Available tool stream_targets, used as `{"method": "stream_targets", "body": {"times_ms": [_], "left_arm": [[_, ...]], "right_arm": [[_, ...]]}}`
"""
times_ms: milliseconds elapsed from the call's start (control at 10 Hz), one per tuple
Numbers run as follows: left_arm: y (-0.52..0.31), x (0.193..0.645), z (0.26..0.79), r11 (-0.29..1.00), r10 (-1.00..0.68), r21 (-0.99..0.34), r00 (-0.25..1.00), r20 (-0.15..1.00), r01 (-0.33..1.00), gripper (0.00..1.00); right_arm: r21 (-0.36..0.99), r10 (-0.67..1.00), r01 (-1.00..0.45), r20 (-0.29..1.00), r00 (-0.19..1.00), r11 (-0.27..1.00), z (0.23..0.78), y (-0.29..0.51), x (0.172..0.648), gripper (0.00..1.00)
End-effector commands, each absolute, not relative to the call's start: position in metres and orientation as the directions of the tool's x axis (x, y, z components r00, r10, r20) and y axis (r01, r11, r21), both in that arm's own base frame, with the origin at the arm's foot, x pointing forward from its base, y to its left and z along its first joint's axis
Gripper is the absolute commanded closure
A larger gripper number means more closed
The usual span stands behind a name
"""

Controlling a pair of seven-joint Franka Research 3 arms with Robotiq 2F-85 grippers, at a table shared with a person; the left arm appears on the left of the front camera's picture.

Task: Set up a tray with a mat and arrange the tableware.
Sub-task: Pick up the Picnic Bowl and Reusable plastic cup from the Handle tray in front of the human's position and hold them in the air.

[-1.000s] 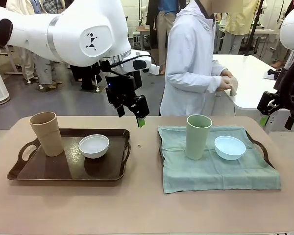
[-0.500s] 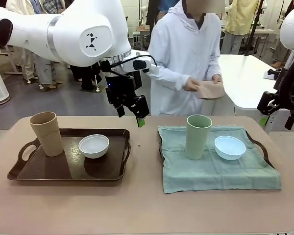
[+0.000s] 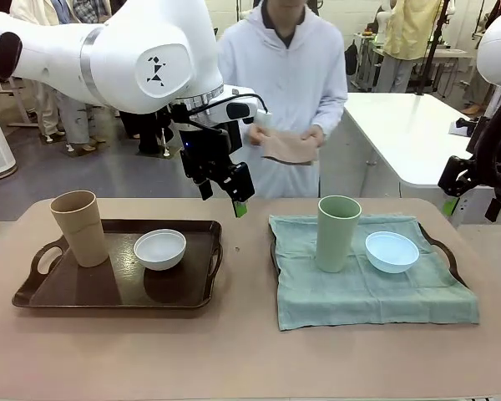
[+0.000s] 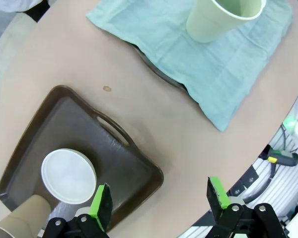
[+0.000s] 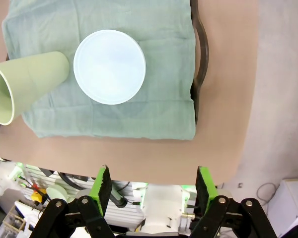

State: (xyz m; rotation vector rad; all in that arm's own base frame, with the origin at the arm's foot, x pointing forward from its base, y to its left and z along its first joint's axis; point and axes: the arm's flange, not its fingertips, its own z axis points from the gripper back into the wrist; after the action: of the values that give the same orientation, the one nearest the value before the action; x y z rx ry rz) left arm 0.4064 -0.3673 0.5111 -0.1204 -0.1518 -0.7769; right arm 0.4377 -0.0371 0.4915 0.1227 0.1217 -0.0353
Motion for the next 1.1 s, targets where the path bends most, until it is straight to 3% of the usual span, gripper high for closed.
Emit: {"method": "stream_targets", "body": {"times_ms": [0, 300, 700, 1000], "left_arm": [[-0.351, 0.409, 0.505, 0.689, -0.690, -0.146, 0.704, 0.169, 0.710, 0.00], [-0.288, 0.407, 0.510, 0.769, -0.581, -0.230, 0.802, 0.137, 0.597, 0.00], [-0.168, 0.385, 0.558, 0.857, -0.344, -0.331, 0.917, 0.204, 0.395, 0.00], [-0.079, 0.377, 0.556, 0.805, -0.211, -0.505, 0.946, 0.247, 0.311, 0.00]], "right_arm": [[0.145, -0.024, 0.043, -0.129, 0.991, 0.988, 0.486, -0.042, 0.432, 0.12], [0.183, -0.064, 0.088, -0.137, 0.989, 0.979, 0.482, -0.067, 0.420, 0.12], [0.250, -0.111, 0.153, -0.176, 0.978, 0.956, 0.478, -0.102, 0.418, 0.12], [0.370, -0.084, 0.165, -0.225, 0.971, 0.914, 0.475, -0.120, 0.419, 0.12]]}}
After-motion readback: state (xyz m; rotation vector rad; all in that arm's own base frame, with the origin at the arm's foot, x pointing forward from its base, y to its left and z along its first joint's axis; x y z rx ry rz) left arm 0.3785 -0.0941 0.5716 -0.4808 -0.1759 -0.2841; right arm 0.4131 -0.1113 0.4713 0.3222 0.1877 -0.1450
